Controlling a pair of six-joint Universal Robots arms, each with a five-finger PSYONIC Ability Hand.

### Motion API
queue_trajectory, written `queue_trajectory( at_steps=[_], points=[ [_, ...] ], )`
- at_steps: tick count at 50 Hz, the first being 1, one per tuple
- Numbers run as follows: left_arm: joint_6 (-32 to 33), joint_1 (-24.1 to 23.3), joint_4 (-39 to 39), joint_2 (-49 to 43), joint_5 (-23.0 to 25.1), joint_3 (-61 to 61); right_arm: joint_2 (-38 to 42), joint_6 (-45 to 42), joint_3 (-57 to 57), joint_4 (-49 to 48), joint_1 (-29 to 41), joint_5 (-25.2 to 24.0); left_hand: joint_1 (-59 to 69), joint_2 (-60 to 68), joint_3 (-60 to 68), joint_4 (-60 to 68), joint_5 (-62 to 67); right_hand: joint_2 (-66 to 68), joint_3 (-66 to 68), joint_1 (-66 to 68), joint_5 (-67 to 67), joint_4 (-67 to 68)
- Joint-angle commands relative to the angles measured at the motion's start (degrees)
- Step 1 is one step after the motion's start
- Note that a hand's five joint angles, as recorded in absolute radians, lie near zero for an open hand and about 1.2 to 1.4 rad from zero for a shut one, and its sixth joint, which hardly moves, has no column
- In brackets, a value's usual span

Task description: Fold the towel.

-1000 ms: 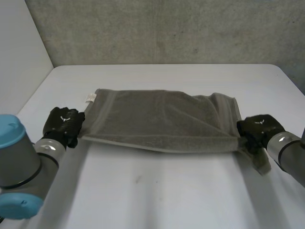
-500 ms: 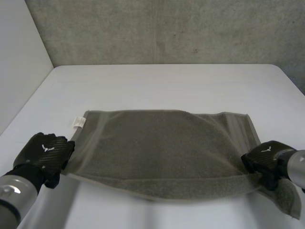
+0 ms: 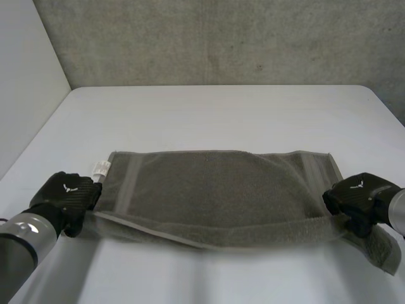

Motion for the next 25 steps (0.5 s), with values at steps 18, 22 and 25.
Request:
queue_trajectory(
  at_steps=[18, 22, 25],
  points=[
    [-0.1, -2.4, 19.3, -34.6, 1.8, 30.2, 25.7, 13.9, -22.7, -20.3, 2.6, 1.3, 11.8, 10.2, 10.3, 10.2, 11.1, 3.7, 3.4, 3.3, 2.5, 3.0],
    [0.0, -3.2, 19.4, -40.5, 1.8, 36.2, 29.6, 13.9, -26.8, -20.5, 3.7, 4.0, 11.8, 10.2, 10.3, 10.2, 11.1, 3.7, 3.4, 3.3, 2.5, 3.0],
    [0.0, -3.6, 19.2, -43.3, 1.8, 39.2, 30.7, 13.7, -28.1, -20.6, 3.9, 4.7, 11.8, 10.2, 10.3, 10.2, 11.1, 3.7, 3.4, 3.3, 2.5, 3.0]
  ],
)
